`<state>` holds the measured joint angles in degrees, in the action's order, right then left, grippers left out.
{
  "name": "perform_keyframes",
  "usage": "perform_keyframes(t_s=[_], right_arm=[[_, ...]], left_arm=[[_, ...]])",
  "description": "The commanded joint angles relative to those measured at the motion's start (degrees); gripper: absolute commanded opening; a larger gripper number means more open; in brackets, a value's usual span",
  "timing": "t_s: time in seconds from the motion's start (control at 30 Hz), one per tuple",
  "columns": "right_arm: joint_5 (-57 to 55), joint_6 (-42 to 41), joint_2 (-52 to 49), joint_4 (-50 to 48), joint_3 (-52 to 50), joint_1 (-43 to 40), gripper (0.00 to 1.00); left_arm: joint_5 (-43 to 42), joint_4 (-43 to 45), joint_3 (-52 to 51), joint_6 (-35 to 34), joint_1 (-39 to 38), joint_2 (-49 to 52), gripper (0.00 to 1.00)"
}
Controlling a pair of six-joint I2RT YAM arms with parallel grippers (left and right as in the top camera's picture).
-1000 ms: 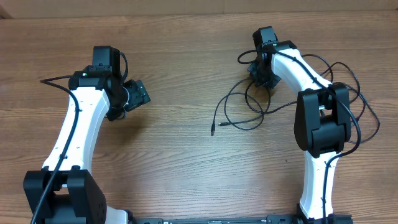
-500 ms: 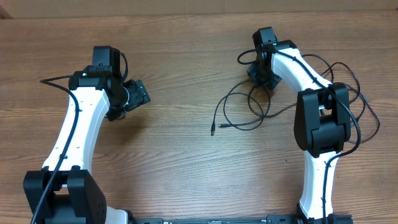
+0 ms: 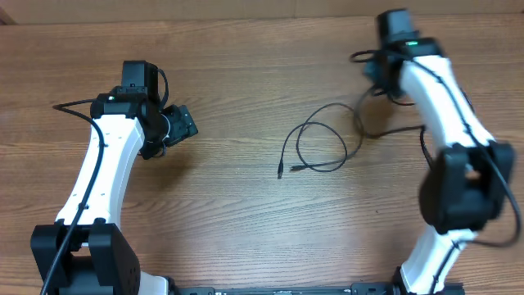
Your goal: Untangle cables
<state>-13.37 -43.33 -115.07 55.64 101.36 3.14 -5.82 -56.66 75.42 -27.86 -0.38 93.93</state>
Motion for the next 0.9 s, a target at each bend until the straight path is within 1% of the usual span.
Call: perform_keyframes(t_s=[0.0,0.1,0.23,0.43,0.5,0.57,0.6,0.63,0.67,0.7,0.73,0.8,0.87], right_arm=[[-7.45,5.35,7.78,0.48,1.9,-4.59,0.04],[-11.93,9.27,12.2,0.55,1.9,-8.7,0.04],[-17.73,9.88,16.31,1.36,1.9,-15.06,0.04],[-15.04,10.36,16.81,3.69,1.51,-25.24,0.05],[-13.44,10.43,16.44,4.37,1.18,-27.56,0.1],[-11.72,10.43,15.91,4.96,0.98,-29.51,0.18],[-10.78,10.45,15.63,5.16,0.98,-30.25,0.25],[-9.75,10.45,15.28,5.25,0.98,-31.04,0.35],[-8.79,10.45,15.02,5.4,0.98,-31.63,0.5],[-8.0,10.45,14.73,5.53,0.96,-32.04,0.58],[-7.34,10.45,14.51,5.7,0.98,-32.35,0.64],[-6.01,10.45,13.97,6.16,0.98,-32.52,0.68],[-4.35,10.45,13.57,6.56,0.98,-32.5,0.69]], left_arm=[[-0.63,-0.07,1.31,0.9,-0.02,-0.31,0.83],[-0.63,-0.07,1.31,0.9,-0.02,-0.31,0.84],[-0.63,-0.07,1.31,0.9,-0.02,-0.31,0.84],[-0.63,0.17,1.31,0.9,-0.02,-0.31,0.83],[-0.63,0.17,1.31,0.9,-0.02,-0.31,0.84],[-0.63,0.17,1.31,0.9,-0.02,-0.31,0.83],[-0.63,0.17,1.31,0.9,-0.02,-0.31,0.84],[-0.63,0.17,1.31,0.9,-0.02,-0.31,0.84],[-0.63,0.17,1.31,0.9,-0.02,-0.31,0.84],[-0.63,0.17,1.31,0.9,-0.02,-0.31,0.84],[-0.63,0.15,1.31,0.9,-0.02,-0.31,0.84],[-0.63,0.13,1.31,0.9,-0.02,-0.31,0.84],[-0.63,0.15,1.31,0.9,-0.02,-0.31,0.84]])
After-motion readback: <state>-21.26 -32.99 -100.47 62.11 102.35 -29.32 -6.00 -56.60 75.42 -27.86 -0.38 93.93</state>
